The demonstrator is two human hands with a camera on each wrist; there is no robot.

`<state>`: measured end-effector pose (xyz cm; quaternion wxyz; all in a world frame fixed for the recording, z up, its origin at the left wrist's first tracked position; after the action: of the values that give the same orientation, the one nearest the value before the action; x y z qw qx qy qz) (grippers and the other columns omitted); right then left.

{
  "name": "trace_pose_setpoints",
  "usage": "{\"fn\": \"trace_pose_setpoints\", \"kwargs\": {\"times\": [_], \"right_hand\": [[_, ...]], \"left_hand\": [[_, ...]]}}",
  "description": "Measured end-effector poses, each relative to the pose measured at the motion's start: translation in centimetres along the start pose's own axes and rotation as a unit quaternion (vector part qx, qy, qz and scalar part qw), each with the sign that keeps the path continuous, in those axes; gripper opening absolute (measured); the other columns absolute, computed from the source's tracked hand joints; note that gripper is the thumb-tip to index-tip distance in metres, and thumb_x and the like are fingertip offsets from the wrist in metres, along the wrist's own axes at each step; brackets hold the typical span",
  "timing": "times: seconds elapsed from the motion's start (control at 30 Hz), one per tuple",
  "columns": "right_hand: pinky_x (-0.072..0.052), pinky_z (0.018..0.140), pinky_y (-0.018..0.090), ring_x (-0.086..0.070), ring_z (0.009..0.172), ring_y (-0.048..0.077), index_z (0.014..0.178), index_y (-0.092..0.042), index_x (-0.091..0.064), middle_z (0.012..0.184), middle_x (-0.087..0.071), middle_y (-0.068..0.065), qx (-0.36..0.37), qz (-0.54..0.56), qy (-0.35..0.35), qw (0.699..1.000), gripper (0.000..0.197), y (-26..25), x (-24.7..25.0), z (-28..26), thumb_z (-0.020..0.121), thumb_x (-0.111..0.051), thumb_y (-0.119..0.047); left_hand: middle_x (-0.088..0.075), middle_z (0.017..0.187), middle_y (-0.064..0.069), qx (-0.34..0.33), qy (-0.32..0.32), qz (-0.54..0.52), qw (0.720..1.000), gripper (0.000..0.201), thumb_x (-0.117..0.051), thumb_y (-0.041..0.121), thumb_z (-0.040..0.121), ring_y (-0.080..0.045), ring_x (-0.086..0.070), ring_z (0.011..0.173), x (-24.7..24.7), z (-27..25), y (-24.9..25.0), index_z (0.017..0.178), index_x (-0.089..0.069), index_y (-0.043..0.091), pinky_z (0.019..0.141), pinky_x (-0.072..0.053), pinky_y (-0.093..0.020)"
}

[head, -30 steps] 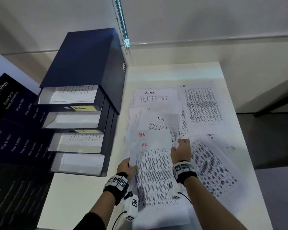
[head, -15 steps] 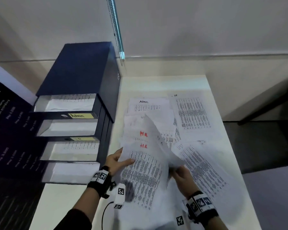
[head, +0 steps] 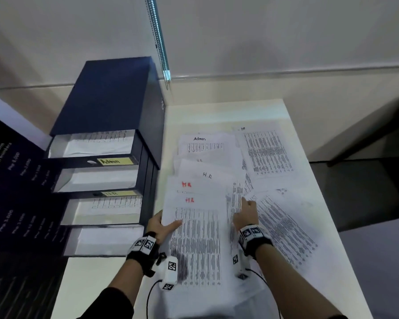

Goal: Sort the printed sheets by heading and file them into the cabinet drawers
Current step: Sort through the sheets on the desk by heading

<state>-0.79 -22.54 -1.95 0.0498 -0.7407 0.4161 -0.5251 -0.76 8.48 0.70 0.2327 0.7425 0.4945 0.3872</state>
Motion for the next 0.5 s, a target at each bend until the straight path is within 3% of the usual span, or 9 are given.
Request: {"fn": "trace_pose_setpoints", "kwargs": {"times": [0.07, 0.13, 0.27, 0.37, 0.5], "right_hand": [[-0.046, 0.098, 0.035, -0.048, 0.121, 0.031, 0.147, -0.007, -0.032, 0.136, -0.036, 0.016, -0.002, -0.048, -0.002, 0.999, 0.068, -0.7, 0.1, 0.6, 0.089, -0.064, -0.022], [-0.043, 0.103, 0.040, -0.043, 0.128, 0.034, 0.144, -0.008, -0.034, 0.138, -0.036, 0.018, -0.019, -0.048, 0.003, 0.999, 0.074, -1.1, 0.2, 1.3, 0.084, -0.072, -0.029], [-0.044, 0.102, 0.044, -0.046, 0.126, 0.035, 0.138, -0.010, -0.040, 0.134, -0.043, 0.017, -0.048, -0.013, 0.023, 0.998, 0.080, -1.4, 0.3, 2.8, 0.073, -0.082, -0.029], [-0.044, 0.101, 0.039, -0.050, 0.120, 0.031, 0.129, -0.012, -0.049, 0.127, -0.052, 0.014, -0.027, -0.014, 0.032, 0.999, 0.068, -2.0, 0.2, 3.5, 0.072, -0.083, -0.025], [-0.047, 0.098, 0.042, -0.046, 0.123, 0.035, 0.135, -0.013, -0.042, 0.133, -0.039, 0.016, -0.038, 0.003, 0.042, 0.998, 0.073, -2.1, 0.2, 4.3, 0.073, -0.080, -0.015]], "left_hand": [[-0.067, 0.123, -0.012, 0.020, 0.018, 0.018, 0.999, 0.066, -0.082, 0.045, 0.072, -0.027, -0.063, 0.108, 0.9, 0.3, -0.8, 0.122, -0.061, 0.008, 0.099, -0.050, -0.044], [-0.064, 0.127, -0.015, 0.034, 0.022, 0.021, 0.999, 0.066, -0.078, 0.044, 0.077, -0.028, -0.061, 0.112, 1.4, 0.4, -0.7, 0.126, -0.059, 0.003, 0.099, -0.047, -0.039], [-0.057, 0.135, -0.015, 0.044, 0.017, 0.037, 0.998, 0.061, -0.074, 0.028, 0.085, -0.031, -0.053, 0.125, 1.0, 1.5, -0.6, 0.133, -0.050, -0.001, 0.103, -0.041, -0.038], [-0.059, 0.133, -0.014, 0.049, 0.018, 0.035, 0.998, 0.055, -0.074, 0.026, 0.085, -0.030, -0.055, 0.123, 0.4, 2.9, -0.6, 0.130, -0.054, 0.001, 0.103, -0.042, -0.037], [-0.061, 0.125, -0.009, 0.057, 0.012, 0.048, 0.997, 0.044, -0.070, 0.021, 0.089, -0.028, -0.057, 0.118, -0.8, 4.3, -0.3, 0.125, -0.057, -0.001, 0.100, -0.043, -0.034]]}}
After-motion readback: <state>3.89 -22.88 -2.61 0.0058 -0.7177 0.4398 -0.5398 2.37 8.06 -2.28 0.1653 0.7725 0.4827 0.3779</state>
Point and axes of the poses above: each hand's wrist, its own z-axis towards the middle knuckle, its own x-axis out of the back of the hand, y = z × x, the point moved 7 cm from there along z, towards the middle knuckle
